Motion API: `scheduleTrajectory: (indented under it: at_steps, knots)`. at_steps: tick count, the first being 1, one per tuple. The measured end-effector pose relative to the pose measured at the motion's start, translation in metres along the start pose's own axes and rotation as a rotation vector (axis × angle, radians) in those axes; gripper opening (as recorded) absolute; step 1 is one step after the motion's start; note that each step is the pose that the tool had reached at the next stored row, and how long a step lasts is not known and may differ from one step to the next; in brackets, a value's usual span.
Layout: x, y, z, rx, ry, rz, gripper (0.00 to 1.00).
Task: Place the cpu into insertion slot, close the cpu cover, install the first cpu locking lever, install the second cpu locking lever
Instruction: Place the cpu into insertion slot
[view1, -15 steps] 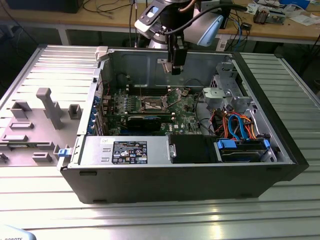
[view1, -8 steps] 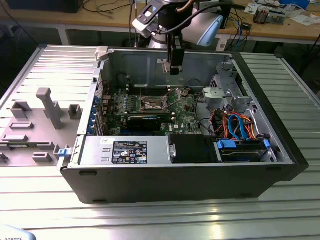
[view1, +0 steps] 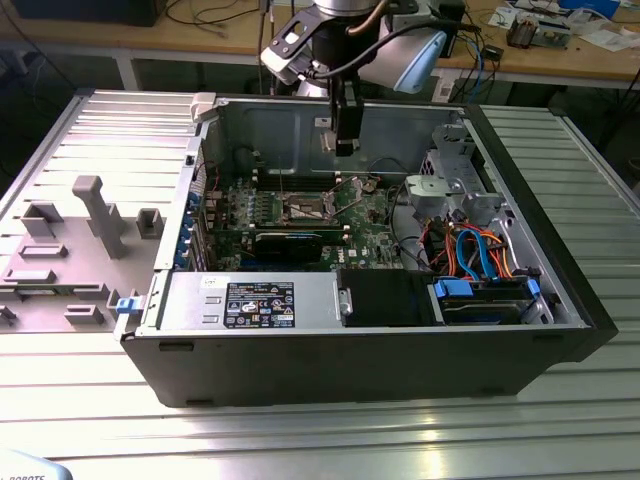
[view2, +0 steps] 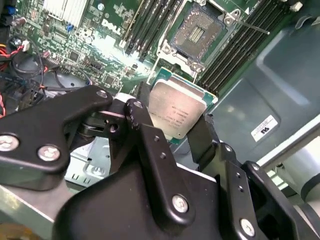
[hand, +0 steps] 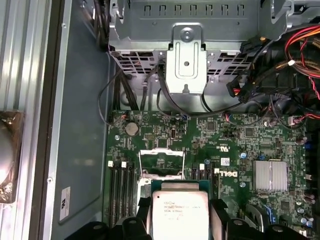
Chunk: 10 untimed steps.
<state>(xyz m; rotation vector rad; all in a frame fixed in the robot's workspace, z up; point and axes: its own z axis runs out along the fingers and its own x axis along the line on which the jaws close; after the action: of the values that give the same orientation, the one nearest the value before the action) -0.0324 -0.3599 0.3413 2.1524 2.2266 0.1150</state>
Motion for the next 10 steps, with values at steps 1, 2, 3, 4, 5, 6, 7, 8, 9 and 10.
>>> scheduleTrajectory:
  at_steps: [1, 2, 3, 4, 5, 6, 7, 8, 9, 10]
  knots:
    - [0.0000, -0.0002, 0.0019, 0.0017, -0.0001, 0.000, 0.55]
    - [-0.0001, -0.0003, 0.0031, 0.0032, 0.0000, 0.000, 0.55]
    - [-0.0001, -0.0004, 0.0046, 0.0052, 0.0001, 0.000, 0.55]
    - [-0.0001, -0.0005, 0.0061, 0.0064, 0.0002, 0.000, 0.55]
    - [-0.0001, -0.0006, 0.0072, 0.0072, 0.0002, 0.000, 0.55]
    - [-0.0002, -0.0007, 0.0093, 0.0092, 0.0001, 0.001, 0.55]
    - [-0.0002, -0.0009, 0.0110, 0.0105, 0.0003, 0.001, 0.55]
    - [-0.0004, -0.0013, 0.0160, 0.0126, -0.0002, 0.006, 0.55]
    - [-0.0004, -0.0016, 0.0184, 0.0127, -0.0003, 0.008, 0.55]
    - [-0.0004, -0.0017, 0.0205, 0.0126, -0.0004, 0.011, 0.55]
